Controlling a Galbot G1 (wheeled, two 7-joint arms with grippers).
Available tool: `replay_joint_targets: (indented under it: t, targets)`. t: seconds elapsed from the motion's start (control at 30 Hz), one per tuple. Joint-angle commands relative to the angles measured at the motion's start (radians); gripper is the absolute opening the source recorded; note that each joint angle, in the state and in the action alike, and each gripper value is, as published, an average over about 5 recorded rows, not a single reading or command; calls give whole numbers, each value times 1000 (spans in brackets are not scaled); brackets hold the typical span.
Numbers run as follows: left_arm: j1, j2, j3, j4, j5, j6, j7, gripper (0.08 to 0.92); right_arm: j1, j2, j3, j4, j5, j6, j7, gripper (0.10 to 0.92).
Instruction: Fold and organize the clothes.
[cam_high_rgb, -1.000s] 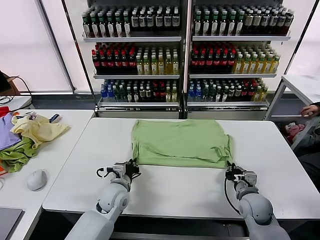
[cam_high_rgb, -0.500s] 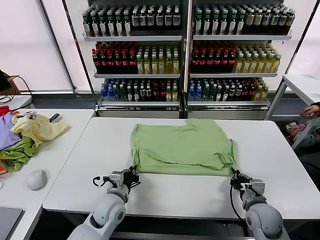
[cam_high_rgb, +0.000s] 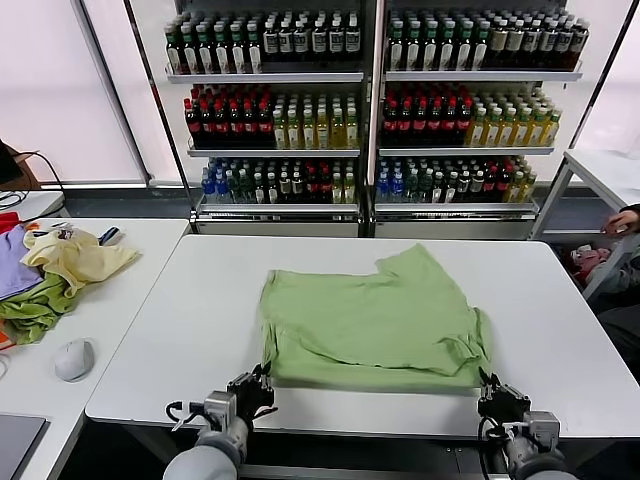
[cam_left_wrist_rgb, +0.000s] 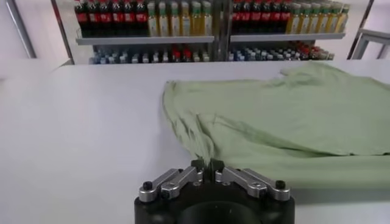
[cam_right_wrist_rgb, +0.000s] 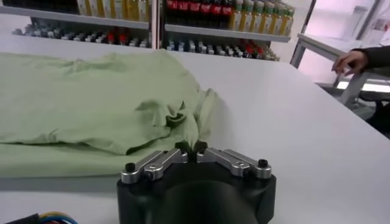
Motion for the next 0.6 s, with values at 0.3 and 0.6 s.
replay_joint_targets:
  t: [0.3, 0.6]
  targets:
    - [189, 23, -114, -209, 77, -14, 6, 255, -49, -9, 43, 118, -31, 130, 4, 347]
    - [-49, 53, -121, -69, 7, -85, 15, 514, 306, -105, -43, -52, 63, 74, 29, 598]
